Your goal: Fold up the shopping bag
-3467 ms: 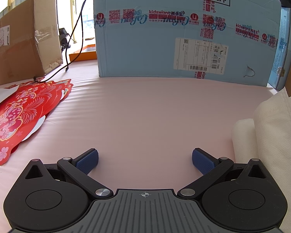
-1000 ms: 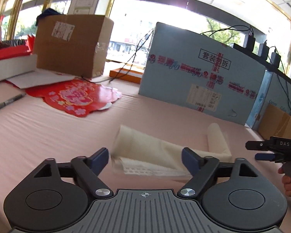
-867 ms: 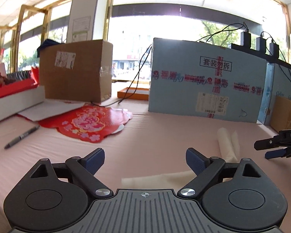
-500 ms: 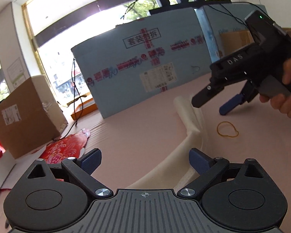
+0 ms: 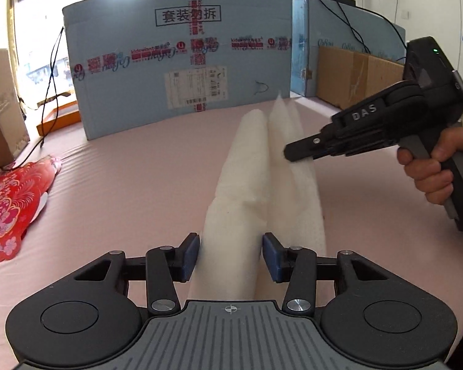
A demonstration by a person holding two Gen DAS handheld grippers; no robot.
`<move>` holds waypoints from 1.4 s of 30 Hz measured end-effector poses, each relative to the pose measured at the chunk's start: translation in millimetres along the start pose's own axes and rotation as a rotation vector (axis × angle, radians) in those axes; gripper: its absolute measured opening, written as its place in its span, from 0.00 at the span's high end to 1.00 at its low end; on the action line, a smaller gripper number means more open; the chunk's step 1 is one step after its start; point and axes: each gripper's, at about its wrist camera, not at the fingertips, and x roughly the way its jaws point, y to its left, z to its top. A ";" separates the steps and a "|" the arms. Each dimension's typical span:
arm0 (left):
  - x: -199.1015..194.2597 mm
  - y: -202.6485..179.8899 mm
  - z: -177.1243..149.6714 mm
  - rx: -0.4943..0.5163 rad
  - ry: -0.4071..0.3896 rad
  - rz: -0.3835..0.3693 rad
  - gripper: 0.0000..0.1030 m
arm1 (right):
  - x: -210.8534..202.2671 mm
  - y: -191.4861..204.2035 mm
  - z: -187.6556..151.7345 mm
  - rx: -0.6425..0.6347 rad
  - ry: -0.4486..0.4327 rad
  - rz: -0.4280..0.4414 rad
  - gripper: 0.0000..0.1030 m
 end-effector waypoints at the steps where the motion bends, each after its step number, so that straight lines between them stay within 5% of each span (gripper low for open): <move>1: 3.3 -0.4 1.9 0.010 0.000 0.044 0.56 | -5.6 -4.1 1.7 0.000 -0.014 -0.017 0.95; 5: 10.0 -3.9 10.9 0.056 -0.040 0.197 0.52 | -21.6 -23.2 7.0 0.030 -0.046 -0.050 0.95; 10: -12.7 -33.6 25.0 0.100 -0.161 0.008 0.47 | -17.7 -38.8 4.8 0.059 -0.043 -0.071 0.95; 15: 2.5 -76.0 29.6 0.183 -0.118 -0.122 0.47 | -13.4 -41.1 2.5 0.063 -0.041 -0.069 0.95; 24: 26.3 -100.2 30.2 0.273 -0.024 -0.100 0.47 | -17.3 -46.1 2.1 0.090 -0.054 -0.035 0.95; 39: 29.2 -87.6 47.8 0.224 0.001 -0.100 0.47 | -18.8 -51.3 0.2 0.103 -0.052 -0.019 0.95; 42: 29.0 -85.3 48.7 0.233 -0.002 -0.055 0.47 | -20.0 -52.1 -1.0 0.106 -0.053 -0.016 0.94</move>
